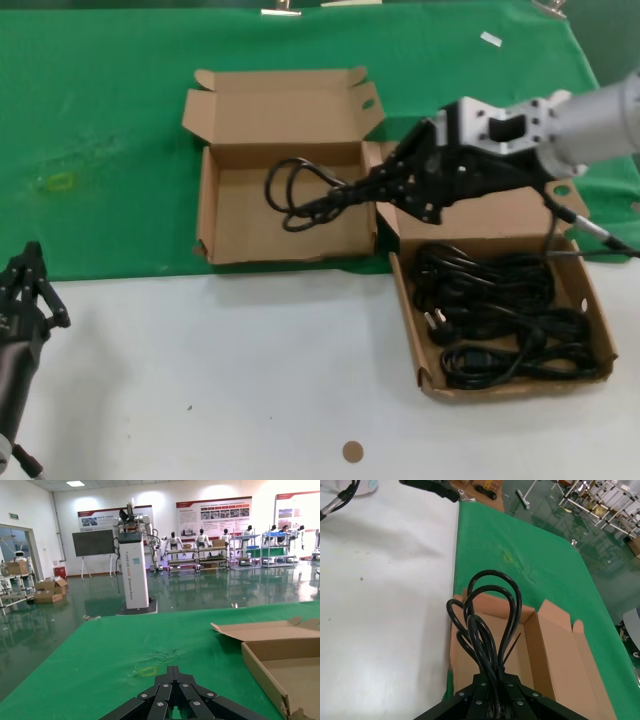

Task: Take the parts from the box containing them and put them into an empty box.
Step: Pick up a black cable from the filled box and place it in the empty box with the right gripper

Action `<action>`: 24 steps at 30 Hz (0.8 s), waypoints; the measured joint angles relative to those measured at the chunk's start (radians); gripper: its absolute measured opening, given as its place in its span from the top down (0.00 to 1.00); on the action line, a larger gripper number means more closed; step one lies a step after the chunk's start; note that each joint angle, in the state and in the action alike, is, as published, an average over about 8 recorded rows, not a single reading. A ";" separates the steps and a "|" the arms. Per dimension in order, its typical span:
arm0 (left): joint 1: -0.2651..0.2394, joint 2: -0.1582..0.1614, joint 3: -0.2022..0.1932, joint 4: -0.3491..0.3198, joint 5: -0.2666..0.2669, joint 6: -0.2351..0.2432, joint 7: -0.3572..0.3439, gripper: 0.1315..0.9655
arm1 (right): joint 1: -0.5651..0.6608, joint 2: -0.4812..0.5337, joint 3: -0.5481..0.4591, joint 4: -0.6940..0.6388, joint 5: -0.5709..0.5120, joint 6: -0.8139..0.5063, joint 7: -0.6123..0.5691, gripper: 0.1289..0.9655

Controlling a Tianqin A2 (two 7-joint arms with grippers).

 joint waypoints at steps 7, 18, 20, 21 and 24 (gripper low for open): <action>0.000 0.000 0.000 0.000 0.000 0.000 0.000 0.99 | 0.060 -0.102 -0.033 -0.122 -0.027 0.029 -0.015 0.97; 0.000 0.000 0.000 0.000 0.000 0.000 0.000 0.99 | 0.120 -0.217 -0.066 -0.299 -0.070 0.101 -0.068 0.97; 0.000 0.000 0.000 0.000 0.000 0.000 0.000 0.99 | 0.128 -0.233 -0.069 -0.327 -0.075 0.113 -0.080 0.97; 0.000 0.000 0.000 0.000 0.000 0.000 0.000 0.99 | 0.133 -0.241 -0.070 -0.340 -0.076 0.119 -0.086 0.97; 0.000 0.000 0.000 0.000 0.000 0.000 0.000 0.99 | 0.145 -0.260 -0.071 -0.373 -0.079 0.135 -0.102 0.97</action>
